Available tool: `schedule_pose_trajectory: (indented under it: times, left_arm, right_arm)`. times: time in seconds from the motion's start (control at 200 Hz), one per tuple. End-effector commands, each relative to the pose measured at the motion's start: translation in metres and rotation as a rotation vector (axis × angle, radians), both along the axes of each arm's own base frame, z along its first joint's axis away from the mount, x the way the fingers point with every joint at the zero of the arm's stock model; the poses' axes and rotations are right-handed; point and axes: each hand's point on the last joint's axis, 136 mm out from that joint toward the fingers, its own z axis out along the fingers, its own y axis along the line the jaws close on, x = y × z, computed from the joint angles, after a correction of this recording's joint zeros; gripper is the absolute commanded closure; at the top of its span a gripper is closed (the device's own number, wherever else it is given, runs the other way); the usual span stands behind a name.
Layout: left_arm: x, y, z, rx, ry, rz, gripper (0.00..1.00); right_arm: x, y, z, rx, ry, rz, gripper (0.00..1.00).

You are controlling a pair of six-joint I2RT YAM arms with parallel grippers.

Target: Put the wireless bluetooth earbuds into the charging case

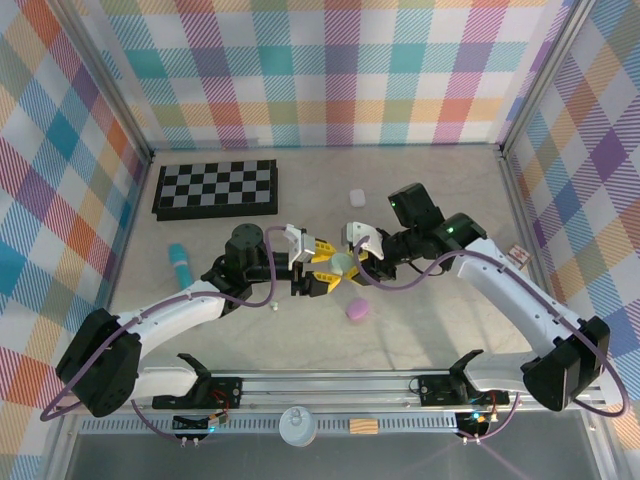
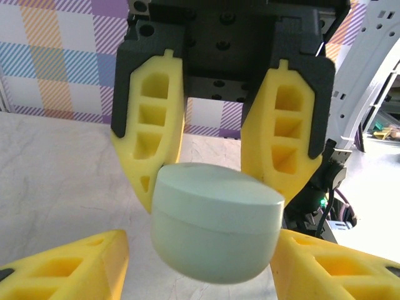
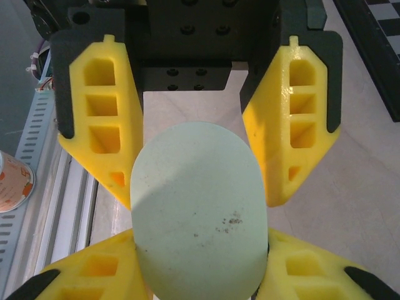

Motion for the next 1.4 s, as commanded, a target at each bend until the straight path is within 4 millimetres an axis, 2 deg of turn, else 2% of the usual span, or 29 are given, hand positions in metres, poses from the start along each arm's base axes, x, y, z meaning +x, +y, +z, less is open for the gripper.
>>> schedule_pose_trajectory:
  times: [0.0, 0.285, 0.745, 1.395]
  left_arm:
    - [-0.006, -0.005, 0.015, -0.021, -0.035, -0.048, 0.43]
    - [-0.008, -0.007, 0.015, -0.022, -0.030, -0.065, 0.51]
    - [-0.010, -0.005, 0.010, -0.015, -0.051, -0.065, 0.50]
    - [-0.015, -0.003, 0.005, -0.001, -0.110, -0.082, 0.49]
  right_arm:
    - [-0.002, 0.008, 0.011, 0.032, -0.017, 0.038, 0.73]
    - [0.002, 0.011, 0.008, 0.034, -0.019, 0.038, 0.73]
    - [0.002, 0.015, 0.016, 0.070, -0.023, 0.043, 0.73]
    - [0.002, 0.014, 0.015, 0.062, -0.009, 0.048, 0.74]
